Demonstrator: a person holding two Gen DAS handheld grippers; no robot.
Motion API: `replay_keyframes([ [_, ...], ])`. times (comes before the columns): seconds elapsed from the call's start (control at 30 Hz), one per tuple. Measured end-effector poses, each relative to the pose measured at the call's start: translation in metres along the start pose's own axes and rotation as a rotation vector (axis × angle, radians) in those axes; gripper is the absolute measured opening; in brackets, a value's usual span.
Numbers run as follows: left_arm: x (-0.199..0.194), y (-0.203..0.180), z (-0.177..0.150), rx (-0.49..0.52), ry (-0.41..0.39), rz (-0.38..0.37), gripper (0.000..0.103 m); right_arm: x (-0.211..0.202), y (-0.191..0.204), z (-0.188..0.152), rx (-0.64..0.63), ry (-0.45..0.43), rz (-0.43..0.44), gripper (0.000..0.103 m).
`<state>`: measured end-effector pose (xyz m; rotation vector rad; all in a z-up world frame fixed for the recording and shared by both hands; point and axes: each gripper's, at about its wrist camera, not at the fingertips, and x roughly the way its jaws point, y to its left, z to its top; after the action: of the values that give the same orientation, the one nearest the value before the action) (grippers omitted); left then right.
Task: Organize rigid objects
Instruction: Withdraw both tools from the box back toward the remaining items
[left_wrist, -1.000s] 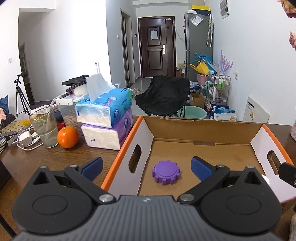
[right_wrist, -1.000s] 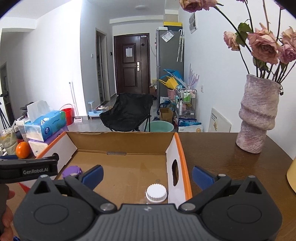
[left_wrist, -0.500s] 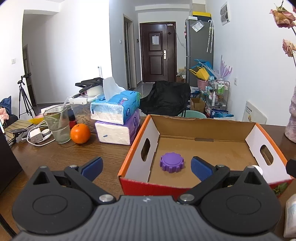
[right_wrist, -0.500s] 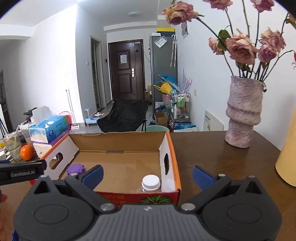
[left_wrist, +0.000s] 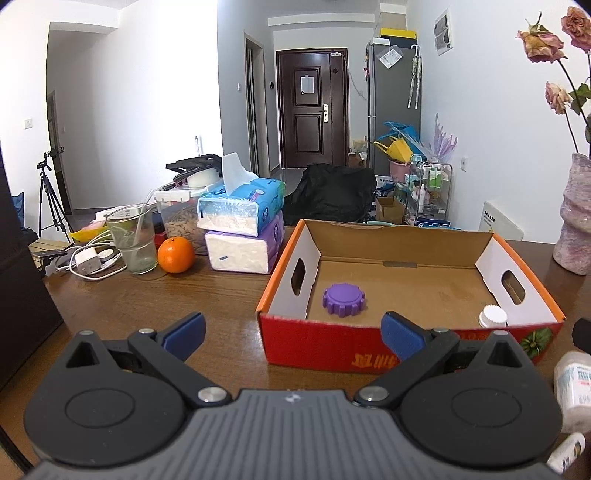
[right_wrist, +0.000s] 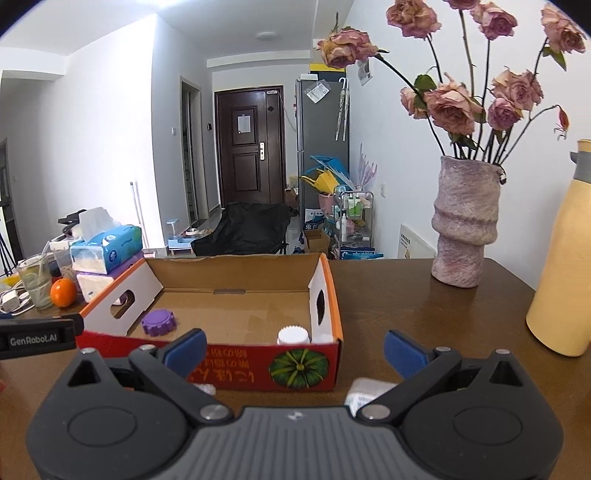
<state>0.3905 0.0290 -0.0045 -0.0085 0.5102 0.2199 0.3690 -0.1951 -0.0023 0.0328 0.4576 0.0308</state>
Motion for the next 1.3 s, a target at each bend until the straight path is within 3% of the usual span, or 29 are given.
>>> replay_keyframes([
  [0.7,-0.053,0.018,-0.057,-0.008,0.012,-0.031,0.103,-0.062,-0.011,-0.055,-0.038,0.012,-0.030,0.103],
  [1.17,-0.064,0.042,-0.091,-0.040,0.037,-0.046,0.103,-0.085,-0.023,-0.086,-0.027,0.053,-0.059,0.103],
  [1.3,-0.064,0.046,-0.094,-0.044,0.038,-0.046,0.103,-0.092,-0.026,-0.095,-0.039,0.056,-0.103,0.103],
])
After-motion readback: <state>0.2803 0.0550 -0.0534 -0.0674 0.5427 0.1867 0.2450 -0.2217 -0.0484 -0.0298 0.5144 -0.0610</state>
